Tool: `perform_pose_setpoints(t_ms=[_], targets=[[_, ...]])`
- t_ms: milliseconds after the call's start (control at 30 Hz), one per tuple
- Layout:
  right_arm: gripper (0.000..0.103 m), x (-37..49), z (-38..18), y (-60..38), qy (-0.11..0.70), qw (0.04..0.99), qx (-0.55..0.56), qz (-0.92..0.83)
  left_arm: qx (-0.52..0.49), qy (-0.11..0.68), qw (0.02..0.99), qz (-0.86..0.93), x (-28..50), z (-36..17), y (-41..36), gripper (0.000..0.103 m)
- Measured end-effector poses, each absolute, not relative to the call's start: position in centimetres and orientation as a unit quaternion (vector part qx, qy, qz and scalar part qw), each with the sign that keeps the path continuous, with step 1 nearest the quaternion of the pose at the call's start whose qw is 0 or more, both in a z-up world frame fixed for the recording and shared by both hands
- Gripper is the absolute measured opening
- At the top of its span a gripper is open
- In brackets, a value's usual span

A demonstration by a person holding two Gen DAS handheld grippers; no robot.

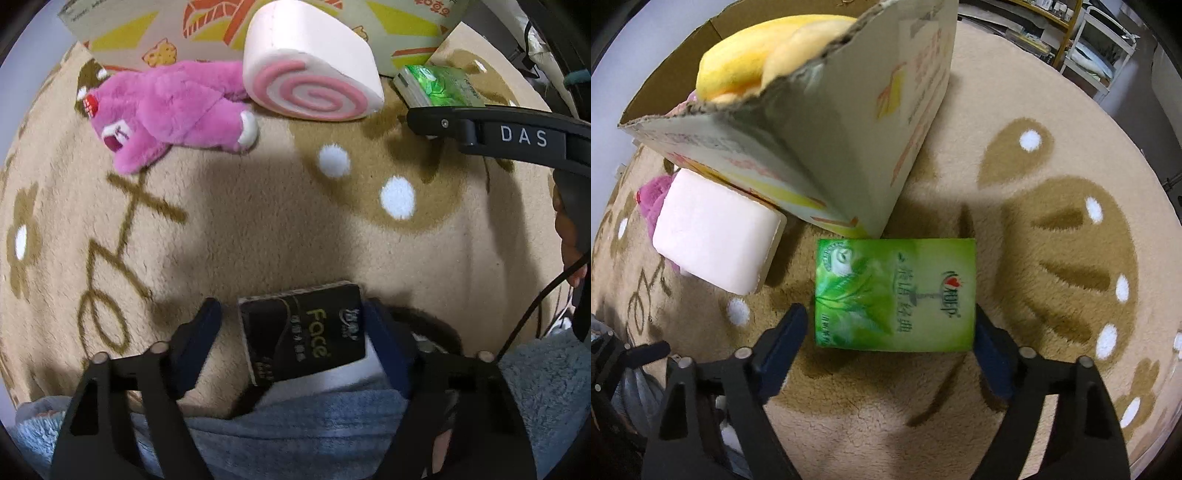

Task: Organize soft objects
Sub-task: 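Lower the left tool to the black Face pack while the right tool reaches the green tissue pack, then grasp the black Face pack with the left tool while the right tool grasps the green pack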

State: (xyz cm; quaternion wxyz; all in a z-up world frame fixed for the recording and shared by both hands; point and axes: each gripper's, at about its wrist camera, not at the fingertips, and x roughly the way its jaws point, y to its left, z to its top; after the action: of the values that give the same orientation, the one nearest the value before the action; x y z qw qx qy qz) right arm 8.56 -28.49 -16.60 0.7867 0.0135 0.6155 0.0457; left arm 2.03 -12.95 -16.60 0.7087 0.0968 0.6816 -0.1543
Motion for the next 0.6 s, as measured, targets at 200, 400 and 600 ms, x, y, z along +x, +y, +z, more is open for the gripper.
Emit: perform_pose_setpoints(t_ms=[200,400,600], targets=[[0.078,7.6,-16.3,-29.2,0.614,0.787,0.019,0.059,0.101,0.678,0.711,-0.159,1.4,-16.5,-13.4,0.064],[0.078,7.2,-14.9,-29.5,0.602,0.796,0.03,0.059,0.121,0.658,0.728,-0.15,1.2,-15.0,-13.7,0.064],[0.078,5.6,-13.2,-31.1,0.582,0.81,0.044,0.056,0.133,0.618,0.763,-0.134,1.5,-12.6,-12.7,0.064]])
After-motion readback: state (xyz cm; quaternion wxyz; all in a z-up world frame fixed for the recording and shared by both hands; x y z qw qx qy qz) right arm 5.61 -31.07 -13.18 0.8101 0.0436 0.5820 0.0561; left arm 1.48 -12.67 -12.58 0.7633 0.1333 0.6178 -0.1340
